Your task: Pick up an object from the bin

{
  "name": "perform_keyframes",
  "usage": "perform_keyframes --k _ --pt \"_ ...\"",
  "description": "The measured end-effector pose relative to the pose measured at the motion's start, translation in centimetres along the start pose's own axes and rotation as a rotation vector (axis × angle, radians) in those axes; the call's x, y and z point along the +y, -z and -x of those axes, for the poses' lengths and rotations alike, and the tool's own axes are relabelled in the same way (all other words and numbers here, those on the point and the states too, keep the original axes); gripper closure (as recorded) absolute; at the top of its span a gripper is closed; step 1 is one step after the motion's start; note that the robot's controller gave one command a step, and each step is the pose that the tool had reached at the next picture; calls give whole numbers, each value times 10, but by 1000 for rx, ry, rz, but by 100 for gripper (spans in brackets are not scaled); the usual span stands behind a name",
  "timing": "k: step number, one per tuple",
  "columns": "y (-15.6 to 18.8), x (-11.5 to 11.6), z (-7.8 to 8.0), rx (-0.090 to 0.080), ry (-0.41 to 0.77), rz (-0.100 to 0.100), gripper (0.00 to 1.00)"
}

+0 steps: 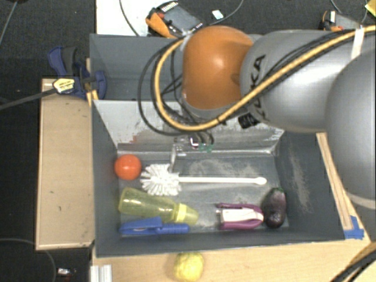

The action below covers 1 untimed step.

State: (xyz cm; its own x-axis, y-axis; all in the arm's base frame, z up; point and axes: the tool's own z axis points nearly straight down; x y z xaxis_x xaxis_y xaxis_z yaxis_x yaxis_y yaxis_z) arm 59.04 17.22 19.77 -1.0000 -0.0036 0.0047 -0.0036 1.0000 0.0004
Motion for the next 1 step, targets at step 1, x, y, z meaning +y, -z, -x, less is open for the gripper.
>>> perform_keyframes --k 1 --pt "5 -1 2 -8 -6 1 0"
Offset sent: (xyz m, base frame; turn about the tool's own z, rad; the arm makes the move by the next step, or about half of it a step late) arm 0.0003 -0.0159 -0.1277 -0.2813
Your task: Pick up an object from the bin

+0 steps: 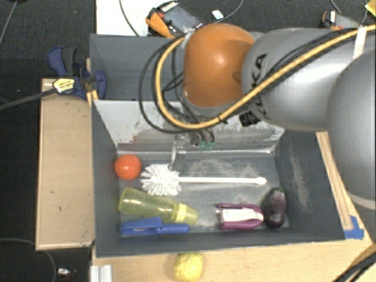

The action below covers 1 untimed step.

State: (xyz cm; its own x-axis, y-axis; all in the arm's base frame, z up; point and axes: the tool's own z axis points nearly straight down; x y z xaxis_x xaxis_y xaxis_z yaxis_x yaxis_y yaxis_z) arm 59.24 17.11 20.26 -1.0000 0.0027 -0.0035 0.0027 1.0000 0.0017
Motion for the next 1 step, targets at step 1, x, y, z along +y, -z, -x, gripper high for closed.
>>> perform_keyframes --k 1 --pt "-121 -13 0 -1 270 1 0"
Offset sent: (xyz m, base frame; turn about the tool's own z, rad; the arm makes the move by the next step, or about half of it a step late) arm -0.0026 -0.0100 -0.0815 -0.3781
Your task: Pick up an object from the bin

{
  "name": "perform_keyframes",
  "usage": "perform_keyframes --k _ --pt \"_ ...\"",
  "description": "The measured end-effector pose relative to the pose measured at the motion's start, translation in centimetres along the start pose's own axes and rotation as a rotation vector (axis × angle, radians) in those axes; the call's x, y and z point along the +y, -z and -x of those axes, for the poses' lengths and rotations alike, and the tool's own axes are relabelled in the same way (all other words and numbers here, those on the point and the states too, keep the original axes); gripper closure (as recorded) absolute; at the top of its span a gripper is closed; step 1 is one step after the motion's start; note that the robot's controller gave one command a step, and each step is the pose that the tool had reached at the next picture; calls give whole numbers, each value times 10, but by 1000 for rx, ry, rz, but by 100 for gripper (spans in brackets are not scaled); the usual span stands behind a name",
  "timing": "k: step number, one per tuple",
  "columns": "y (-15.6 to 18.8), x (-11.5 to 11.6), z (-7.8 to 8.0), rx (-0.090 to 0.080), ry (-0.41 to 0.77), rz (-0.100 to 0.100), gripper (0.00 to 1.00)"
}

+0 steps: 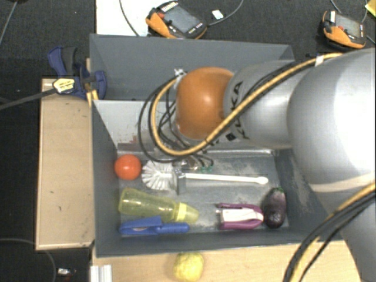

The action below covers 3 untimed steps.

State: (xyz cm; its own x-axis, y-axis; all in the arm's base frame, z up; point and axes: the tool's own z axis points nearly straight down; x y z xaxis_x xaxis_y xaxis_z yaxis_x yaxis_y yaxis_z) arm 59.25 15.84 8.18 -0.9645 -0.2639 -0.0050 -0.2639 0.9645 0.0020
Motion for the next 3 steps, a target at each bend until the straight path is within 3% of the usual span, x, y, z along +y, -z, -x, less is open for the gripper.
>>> perform_keyframes --k 1,2,3 --pt "43 3 0 -15 107 -2 0" --pt "19 -9 -18 3 309 1 0" --pt "-12 -20 -5 -10 110 0 0"
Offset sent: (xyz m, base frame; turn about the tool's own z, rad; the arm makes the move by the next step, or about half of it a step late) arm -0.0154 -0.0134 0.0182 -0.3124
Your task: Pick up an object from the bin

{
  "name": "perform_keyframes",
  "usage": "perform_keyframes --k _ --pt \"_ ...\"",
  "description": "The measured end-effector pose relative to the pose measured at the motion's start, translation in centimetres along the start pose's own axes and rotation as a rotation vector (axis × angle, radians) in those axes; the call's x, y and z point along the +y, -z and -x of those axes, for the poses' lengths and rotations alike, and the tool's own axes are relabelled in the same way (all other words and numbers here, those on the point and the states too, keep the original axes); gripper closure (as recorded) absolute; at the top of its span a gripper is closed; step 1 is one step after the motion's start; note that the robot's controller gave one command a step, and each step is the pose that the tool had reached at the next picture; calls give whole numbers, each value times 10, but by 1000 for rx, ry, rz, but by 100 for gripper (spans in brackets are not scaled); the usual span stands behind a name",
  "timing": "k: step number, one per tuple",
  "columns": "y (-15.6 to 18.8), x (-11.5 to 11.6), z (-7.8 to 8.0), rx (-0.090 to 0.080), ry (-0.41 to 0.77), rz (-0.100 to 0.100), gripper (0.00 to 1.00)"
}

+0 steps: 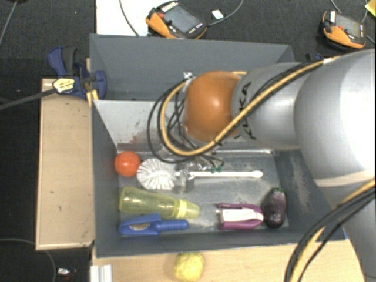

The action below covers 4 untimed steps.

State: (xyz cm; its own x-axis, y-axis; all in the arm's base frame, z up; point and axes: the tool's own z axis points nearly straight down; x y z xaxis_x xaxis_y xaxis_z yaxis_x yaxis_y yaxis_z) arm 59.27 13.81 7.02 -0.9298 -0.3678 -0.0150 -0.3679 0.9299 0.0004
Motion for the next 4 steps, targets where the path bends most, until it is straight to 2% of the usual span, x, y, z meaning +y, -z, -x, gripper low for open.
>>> perform_keyframes --k 1,3,4 --pt "1 -4 -2 6 187 3 100" --pt "5 -4 -2 5 182 4 100" --pt "36 -4 -3 10 180 5 100"
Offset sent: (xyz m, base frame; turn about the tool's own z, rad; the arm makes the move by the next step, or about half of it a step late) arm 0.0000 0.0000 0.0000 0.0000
